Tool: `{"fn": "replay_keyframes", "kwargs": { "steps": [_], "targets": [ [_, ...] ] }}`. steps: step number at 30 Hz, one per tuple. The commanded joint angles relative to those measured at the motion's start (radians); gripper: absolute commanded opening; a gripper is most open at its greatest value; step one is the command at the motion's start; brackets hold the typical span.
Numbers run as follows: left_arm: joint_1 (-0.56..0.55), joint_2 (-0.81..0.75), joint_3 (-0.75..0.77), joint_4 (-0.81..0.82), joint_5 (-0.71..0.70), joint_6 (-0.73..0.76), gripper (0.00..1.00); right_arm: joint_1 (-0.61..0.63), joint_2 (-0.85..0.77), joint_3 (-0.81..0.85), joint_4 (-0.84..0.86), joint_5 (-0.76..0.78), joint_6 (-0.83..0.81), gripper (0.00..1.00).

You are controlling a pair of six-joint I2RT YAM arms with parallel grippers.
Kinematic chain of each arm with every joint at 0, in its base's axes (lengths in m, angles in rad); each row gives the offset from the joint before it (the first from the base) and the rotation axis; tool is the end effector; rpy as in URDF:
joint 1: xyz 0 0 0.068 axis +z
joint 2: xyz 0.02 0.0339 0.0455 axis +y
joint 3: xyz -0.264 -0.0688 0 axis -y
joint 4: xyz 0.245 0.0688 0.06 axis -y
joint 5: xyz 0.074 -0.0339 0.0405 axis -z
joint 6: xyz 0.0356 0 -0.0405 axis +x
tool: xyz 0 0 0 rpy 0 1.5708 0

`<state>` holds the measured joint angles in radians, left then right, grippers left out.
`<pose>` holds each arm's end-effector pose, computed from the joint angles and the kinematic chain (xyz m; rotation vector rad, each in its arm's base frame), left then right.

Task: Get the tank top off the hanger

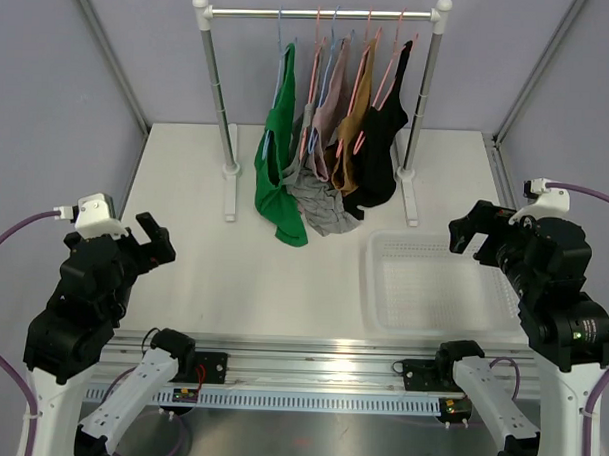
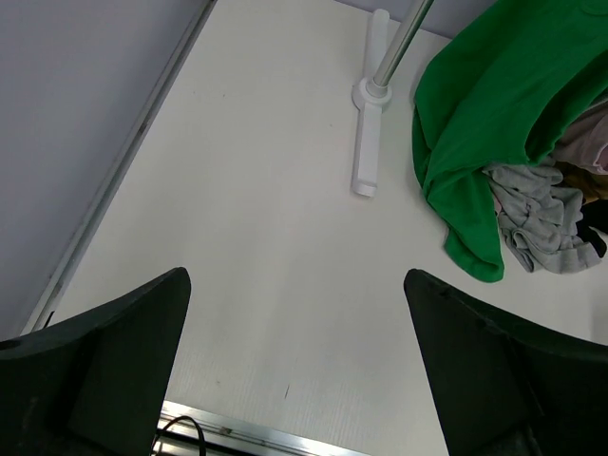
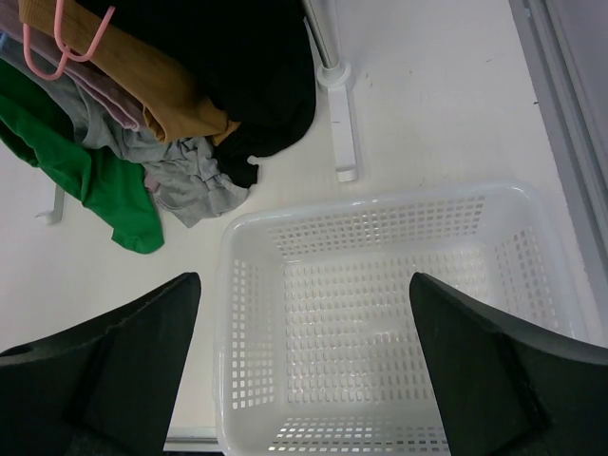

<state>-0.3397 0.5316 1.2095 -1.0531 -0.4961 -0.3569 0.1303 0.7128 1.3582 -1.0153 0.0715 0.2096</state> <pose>0.0468 0.0014 0.4091 -0.3388 1.8685 0.0106 0.0816 0.0081 0.4419 0.1245 1.9389 0.1565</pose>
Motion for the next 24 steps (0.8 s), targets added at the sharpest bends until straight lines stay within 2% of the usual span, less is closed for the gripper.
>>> {"fn": "replay_keyframes", "kwargs": {
  "steps": [1, 5, 7, 11, 16, 19, 24],
  "targets": [
    [-0.002, 0.016, 0.028, 0.038, 0.027, 0.013, 0.99, 0.009, -0.015, -0.008, 0.049, 0.030, 0.010, 1.00],
    [-0.004, 0.051, 0.048, 0.068, 0.086, 0.022, 0.99, 0.009, -0.030, -0.037, 0.093, -0.021, 0.068, 1.00],
    [-0.002, 0.086, 0.076, 0.085, 0.123, 0.024, 0.99, 0.009, -0.048, -0.070, 0.151, -0.139, 0.097, 0.99],
    [-0.004, 0.258, 0.207, 0.134, 0.296, 0.022, 0.99, 0.009, -0.067, -0.116, 0.215, -0.174, 0.172, 1.00],
    [-0.004, 0.439, 0.379, 0.194, 0.479, -0.010, 0.99, 0.011, -0.075, -0.149, 0.236, -0.269, 0.182, 0.99],
    [-0.005, 0.545, 0.472, 0.237, 0.528, -0.004, 0.99, 0.009, -0.082, -0.153, 0.245, -0.334, 0.188, 1.00],
    [-0.007, 0.712, 0.574, 0.407, 0.541, 0.048, 0.99, 0.009, -0.087, -0.142, 0.241, -0.430, 0.191, 1.00]
  ]
}}
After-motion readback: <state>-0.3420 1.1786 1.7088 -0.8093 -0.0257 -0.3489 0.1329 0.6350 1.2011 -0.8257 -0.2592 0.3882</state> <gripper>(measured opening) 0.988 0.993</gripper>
